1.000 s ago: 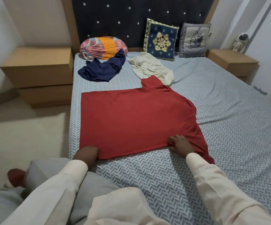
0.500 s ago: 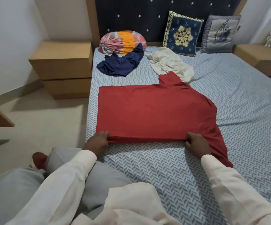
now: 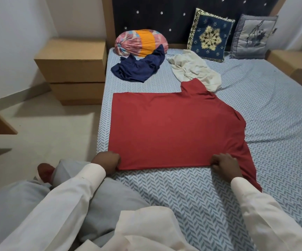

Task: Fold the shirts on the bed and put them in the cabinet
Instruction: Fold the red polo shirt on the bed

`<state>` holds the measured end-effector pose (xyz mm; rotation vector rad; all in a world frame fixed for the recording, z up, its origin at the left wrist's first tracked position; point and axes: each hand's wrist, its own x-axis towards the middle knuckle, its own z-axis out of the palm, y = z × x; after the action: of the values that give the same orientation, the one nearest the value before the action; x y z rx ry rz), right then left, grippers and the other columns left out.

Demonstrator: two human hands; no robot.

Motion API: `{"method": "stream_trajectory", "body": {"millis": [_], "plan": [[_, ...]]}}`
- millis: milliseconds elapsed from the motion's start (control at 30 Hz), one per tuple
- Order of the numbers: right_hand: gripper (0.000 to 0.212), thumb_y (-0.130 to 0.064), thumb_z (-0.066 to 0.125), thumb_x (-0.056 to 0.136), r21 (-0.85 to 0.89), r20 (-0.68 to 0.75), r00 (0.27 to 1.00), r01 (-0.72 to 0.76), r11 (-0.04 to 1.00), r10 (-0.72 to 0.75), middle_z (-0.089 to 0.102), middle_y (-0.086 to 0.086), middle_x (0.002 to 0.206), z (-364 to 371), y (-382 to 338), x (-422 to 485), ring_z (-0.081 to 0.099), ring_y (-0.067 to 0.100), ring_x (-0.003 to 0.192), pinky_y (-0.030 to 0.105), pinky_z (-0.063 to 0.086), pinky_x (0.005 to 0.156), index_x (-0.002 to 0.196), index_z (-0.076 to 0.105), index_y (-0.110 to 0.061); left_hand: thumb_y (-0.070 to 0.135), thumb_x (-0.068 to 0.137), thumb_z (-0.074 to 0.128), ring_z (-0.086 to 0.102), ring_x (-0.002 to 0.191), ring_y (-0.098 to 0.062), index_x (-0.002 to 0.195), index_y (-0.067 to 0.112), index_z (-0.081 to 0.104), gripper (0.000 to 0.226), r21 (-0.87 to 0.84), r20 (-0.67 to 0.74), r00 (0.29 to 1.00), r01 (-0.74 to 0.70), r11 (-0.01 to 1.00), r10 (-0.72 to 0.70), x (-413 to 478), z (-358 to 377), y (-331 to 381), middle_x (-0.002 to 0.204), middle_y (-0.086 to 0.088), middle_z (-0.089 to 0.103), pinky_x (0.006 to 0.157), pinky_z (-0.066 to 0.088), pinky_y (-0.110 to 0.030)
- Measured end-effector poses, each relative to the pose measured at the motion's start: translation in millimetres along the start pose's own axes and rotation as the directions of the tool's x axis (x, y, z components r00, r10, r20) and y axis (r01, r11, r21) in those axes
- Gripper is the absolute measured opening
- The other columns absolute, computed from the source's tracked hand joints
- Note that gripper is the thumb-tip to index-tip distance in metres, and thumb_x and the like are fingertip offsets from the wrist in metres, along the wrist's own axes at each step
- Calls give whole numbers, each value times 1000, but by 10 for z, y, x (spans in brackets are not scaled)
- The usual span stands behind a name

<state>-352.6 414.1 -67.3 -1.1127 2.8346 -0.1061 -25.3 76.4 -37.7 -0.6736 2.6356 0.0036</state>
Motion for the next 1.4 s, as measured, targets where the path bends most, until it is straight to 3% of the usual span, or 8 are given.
{"method": "stream_trajectory", "body": {"millis": [133, 267, 400, 500, 567, 1100, 1300, 1400], "plan": [[12, -33, 67, 69, 58, 92, 996, 6, 998, -11, 62, -10, 83, -39, 59, 99, 59, 20, 88, 32, 39, 71, 79, 63, -31, 21, 79, 62, 63, 105, -28, 105, 19, 65, 26, -30, 68, 998, -3, 1000, 5, 45, -14, -75, 113, -8, 64, 83, 49, -34], [18, -18, 70, 73, 316, 34, 999, -1, 949, -11, 65, -9, 73, -130, 117, 275, 64, 21, 75, 31, 46, 68, 69, 57, -28, 21, 77, 68, 64, 97, -24, 93, 17, 68, 17, -317, 93, 995, 49, 947, -20, 146, -36, -295, 99, -5, 68, 76, 48, -26], [23, 2, 69, 81, 453, -18, 999, -21, 891, 33, 69, 1, 82, -239, 102, 631, 62, 22, 79, 20, 40, 68, 82, 65, -21, 19, 80, 78, 64, 71, -14, 76, 19, 72, 7, -853, 23, 992, 83, 515, -122, 300, -44, -592, 74, 3, 71, 76, 50, -29], [17, -2, 67, 87, 520, -27, 997, -42, 853, 65, 70, 2, 88, -297, 22, 980, 62, 20, 82, 6, 38, 66, 90, 68, -18, 26, 78, 77, 65, 75, -19, 73, 18, 71, 12, -981, -2, 950, 58, 185, -312, 545, -7, -701, 77, -1, 72, 78, 51, -37], [17, -4, 66, 89, 536, -30, 996, -52, 842, 81, 69, 1, 91, -318, -64, 1223, 61, 18, 87, 7, 39, 69, 92, 68, -20, 37, 74, 74, 68, 84, -24, 81, 20, 72, 18, -990, -10, 889, 56, 130, -459, 750, -17, -692, 86, -2, 73, 82, 52, -38], [14, -8, 64, 89, 441, 23, 990, -134, 887, 139, 71, 10, 102, -178, -350, 2321, 66, 27, 98, 37, 49, 87, 98, 70, -17, 30, 98, 50, 59, 85, -37, 98, 10, 52, 20, -817, -215, 650, 290, 499, -729, 1595, -114, -621, 97, -17, 64, 66, 38, -36], [31, -29, 67, 88, 313, 30, 984, -174, 934, 174, 64, 15, 113, -97, -443, 2376, 58, 35, 108, 45, 48, 91, 117, 62, -20, 29, 87, 65, 54, 97, -38, 114, 12, 54, 33, -701, -391, 540, 350, 621, -745, 1591, -179, -535, 111, -15, 52, 78, 45, -47], [47, -45, 76, 78, 270, -179, 958, -170, 948, 223, 58, 11, 105, -236, -511, 2004, 54, 34, 102, 47, 46, 84, 112, 55, -21, 29, 88, 60, 51, 107, -36, 129, 11, 54, 45, -590, -576, 655, 80, 803, -488, 1601, -238, -147, 120, -16, 54, 91, 45, -47]]}}
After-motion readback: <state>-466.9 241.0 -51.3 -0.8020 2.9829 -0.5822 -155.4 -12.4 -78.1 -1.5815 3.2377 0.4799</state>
